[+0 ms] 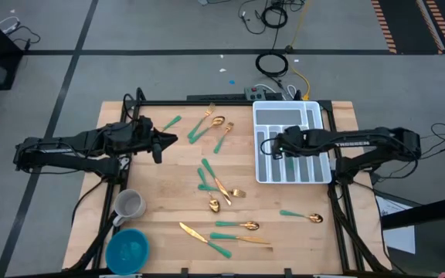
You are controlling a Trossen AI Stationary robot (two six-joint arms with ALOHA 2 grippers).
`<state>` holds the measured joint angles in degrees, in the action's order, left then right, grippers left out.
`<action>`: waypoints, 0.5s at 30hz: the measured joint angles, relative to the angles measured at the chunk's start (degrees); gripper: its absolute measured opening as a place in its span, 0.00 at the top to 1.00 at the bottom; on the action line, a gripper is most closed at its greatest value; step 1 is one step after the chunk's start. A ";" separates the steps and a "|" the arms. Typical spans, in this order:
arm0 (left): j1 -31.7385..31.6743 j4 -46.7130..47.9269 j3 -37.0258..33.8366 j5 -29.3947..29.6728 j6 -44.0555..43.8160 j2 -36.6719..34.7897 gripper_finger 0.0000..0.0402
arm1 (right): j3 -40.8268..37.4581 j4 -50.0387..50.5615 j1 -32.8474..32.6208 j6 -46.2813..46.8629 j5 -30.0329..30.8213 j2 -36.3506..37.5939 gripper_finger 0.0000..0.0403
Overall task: Sort silverware
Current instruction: Put the bottom green fork into the white cutlery tray
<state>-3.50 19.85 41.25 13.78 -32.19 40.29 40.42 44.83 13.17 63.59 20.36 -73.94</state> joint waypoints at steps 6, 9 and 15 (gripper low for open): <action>0.01 0.25 0.00 0.05 0.00 0.00 0.82 | 0.00 -1.41 -0.04 -1.28 -2.92 -4.07 1.00; 0.01 0.25 0.02 0.20 0.00 0.00 0.82 | 0.08 -1.35 -0.04 -1.06 -2.78 -5.55 1.00; 0.00 0.24 0.00 0.20 0.01 0.00 0.82 | 0.11 -1.07 0.00 0.22 -2.75 -6.66 1.00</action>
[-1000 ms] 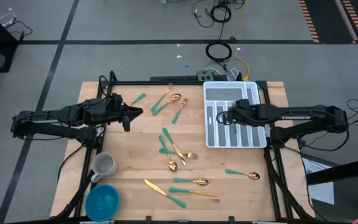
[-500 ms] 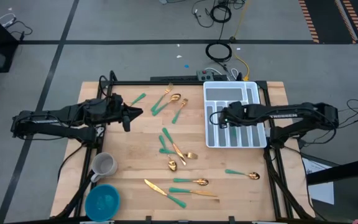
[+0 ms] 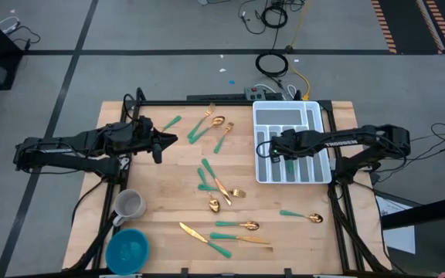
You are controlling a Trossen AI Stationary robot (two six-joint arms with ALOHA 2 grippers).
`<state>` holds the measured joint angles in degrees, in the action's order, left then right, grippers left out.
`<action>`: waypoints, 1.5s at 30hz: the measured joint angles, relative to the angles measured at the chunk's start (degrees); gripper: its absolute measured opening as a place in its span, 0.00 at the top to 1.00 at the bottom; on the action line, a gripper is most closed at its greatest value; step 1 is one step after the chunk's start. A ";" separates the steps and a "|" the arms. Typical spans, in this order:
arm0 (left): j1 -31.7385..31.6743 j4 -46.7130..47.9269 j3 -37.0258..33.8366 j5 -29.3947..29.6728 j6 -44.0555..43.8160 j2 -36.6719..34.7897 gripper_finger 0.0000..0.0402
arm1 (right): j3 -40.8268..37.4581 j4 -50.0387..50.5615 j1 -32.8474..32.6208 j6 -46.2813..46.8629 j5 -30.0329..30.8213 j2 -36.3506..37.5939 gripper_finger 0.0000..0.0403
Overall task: Sort silverware
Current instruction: Put the bottom green fork into the white cutlery tray, then put the middle green table knife into the white cutlery tray
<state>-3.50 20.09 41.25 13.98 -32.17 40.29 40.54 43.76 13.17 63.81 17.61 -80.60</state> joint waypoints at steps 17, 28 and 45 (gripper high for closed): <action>0.02 0.01 0.00 0.00 0.04 0.00 0.82 | -0.11 0.03 -0.04 -0.57 0.99 0.06 0.78; 0.00 0.05 0.00 -0.02 0.03 -0.01 0.82 | 5.75 5.16 -3.10 -17.24 4.63 9.99 0.70; 0.00 3.55 0.00 -0.02 -0.10 0.00 0.82 | 8.78 16.71 -26.16 -18.32 -17.99 10.13 0.69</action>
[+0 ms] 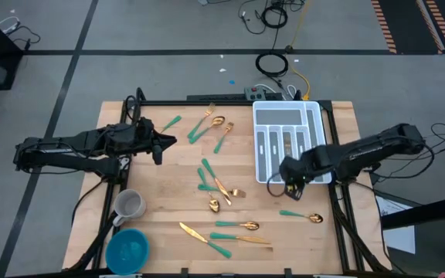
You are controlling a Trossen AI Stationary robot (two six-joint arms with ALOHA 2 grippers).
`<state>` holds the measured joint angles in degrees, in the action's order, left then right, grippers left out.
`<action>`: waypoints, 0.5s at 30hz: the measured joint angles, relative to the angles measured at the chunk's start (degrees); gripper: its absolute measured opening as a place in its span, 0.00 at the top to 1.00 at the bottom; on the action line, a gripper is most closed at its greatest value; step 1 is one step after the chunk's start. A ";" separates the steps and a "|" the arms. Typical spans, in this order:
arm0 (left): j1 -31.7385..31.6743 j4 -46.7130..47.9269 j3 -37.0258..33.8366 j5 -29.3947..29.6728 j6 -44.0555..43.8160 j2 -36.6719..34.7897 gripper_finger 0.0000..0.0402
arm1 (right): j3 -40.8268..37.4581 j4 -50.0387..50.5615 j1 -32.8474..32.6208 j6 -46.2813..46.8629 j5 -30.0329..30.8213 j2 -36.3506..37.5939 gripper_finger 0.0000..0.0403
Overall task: Sort silverware
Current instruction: Put the middle green table knife into the white cutlery tray
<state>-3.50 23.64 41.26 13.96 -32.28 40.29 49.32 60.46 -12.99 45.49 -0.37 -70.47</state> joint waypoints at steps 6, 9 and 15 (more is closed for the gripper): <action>0.02 -0.09 0.00 0.00 -0.02 0.00 0.82 | 0.00 -0.65 -9.51 11.36 -0.06 -3.80 0.69; 0.02 -0.09 0.00 0.00 -0.03 0.00 0.82 | 0.00 -0.67 -14.04 15.85 -1.47 -5.58 0.69; 0.00 -0.11 0.00 0.00 0.00 0.00 0.82 | 0.00 -1.13 -22.32 21.85 -3.45 -8.18 0.69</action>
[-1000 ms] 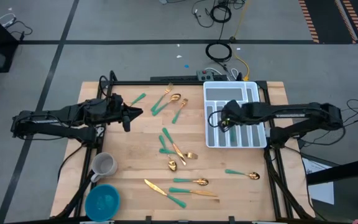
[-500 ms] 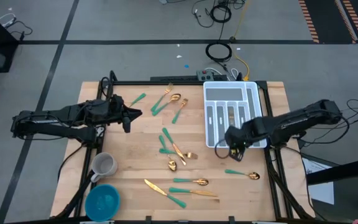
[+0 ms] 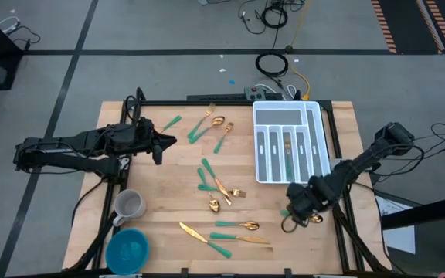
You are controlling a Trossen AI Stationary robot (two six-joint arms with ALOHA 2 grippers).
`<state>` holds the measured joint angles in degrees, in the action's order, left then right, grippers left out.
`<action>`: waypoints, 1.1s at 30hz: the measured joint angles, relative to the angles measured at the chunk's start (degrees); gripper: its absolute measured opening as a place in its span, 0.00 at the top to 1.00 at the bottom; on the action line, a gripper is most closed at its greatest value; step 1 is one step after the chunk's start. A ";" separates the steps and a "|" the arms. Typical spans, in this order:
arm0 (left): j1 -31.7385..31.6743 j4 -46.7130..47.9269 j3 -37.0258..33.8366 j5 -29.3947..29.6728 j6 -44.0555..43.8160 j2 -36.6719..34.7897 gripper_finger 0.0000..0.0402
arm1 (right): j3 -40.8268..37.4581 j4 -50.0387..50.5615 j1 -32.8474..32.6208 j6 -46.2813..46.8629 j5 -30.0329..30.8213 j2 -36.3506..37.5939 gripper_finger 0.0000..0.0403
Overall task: Sort silverware
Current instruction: Put the middle green table knife into the white cutlery tray
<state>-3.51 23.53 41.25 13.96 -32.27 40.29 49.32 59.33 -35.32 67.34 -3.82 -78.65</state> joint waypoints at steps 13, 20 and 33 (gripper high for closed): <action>0.01 -0.02 0.00 0.00 0.09 0.00 0.82 | -0.55 -3.78 -6.42 -0.95 -0.78 -1.32 0.69; 0.00 -0.02 0.00 0.00 1.11 0.00 0.82 | -4.84 -8.99 -6.42 0.35 -2.07 -1.35 0.66; 0.02 -0.03 0.00 -0.01 1.16 0.00 0.82 | -1.81 -24.11 11.21 -7.13 12.83 -1.32 0.64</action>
<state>-3.49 23.49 41.25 13.95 -31.11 40.29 47.51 35.22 -24.11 60.21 9.01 -79.97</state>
